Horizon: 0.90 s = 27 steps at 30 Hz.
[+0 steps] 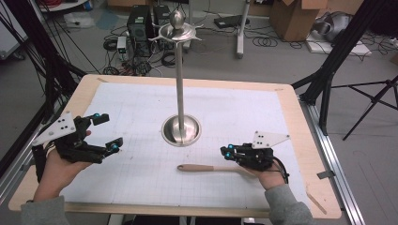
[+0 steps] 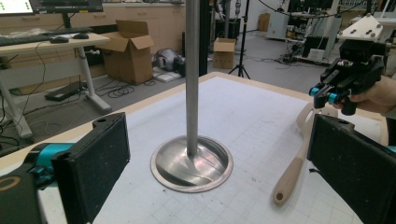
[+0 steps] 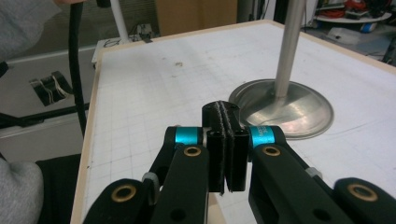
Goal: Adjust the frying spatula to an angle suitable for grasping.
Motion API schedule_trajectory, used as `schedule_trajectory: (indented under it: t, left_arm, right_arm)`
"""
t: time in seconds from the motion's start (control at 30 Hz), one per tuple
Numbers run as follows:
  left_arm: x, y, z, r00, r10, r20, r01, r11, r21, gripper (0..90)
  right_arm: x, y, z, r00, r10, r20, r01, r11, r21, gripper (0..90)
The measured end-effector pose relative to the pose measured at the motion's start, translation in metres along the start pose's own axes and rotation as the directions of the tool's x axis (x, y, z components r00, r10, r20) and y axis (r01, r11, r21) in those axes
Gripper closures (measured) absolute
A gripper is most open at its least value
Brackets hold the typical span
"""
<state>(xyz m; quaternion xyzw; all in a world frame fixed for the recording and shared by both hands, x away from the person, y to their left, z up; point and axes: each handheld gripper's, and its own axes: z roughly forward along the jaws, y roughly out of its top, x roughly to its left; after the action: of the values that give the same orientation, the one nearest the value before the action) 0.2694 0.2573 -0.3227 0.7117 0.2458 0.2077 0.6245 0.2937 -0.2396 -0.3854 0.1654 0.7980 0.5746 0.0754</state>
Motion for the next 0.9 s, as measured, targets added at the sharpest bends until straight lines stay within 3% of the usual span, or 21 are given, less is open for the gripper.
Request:
schedule_trajectory:
  t: [0.27,0.67,0.9]
  left_arm:
    - [0.001,-0.002,0.0,1.0,-0.003,-0.001,0.003,1.0,0.003,6.3]
    - [0.002,-0.002,-0.001,1.0,-0.01,-0.001,0.01,1.0,0.0,6.3]
    - [0.003,-0.003,-0.002,0.9999,-0.012,-0.002,0.012,0.9999,-0.002,6.3]
  right_arm:
    - [0.005,-0.004,0.016,0.9992,-0.002,-0.04,0.003,0.999,0.034,89.2]
    - [0.01,-0.008,0.035,0.9991,0.005,-0.041,-0.003,0.998,0.066,89.2]
    - [0.014,-0.014,0.051,0.9976,0.011,-0.068,-0.004,0.994,0.108,89.2]
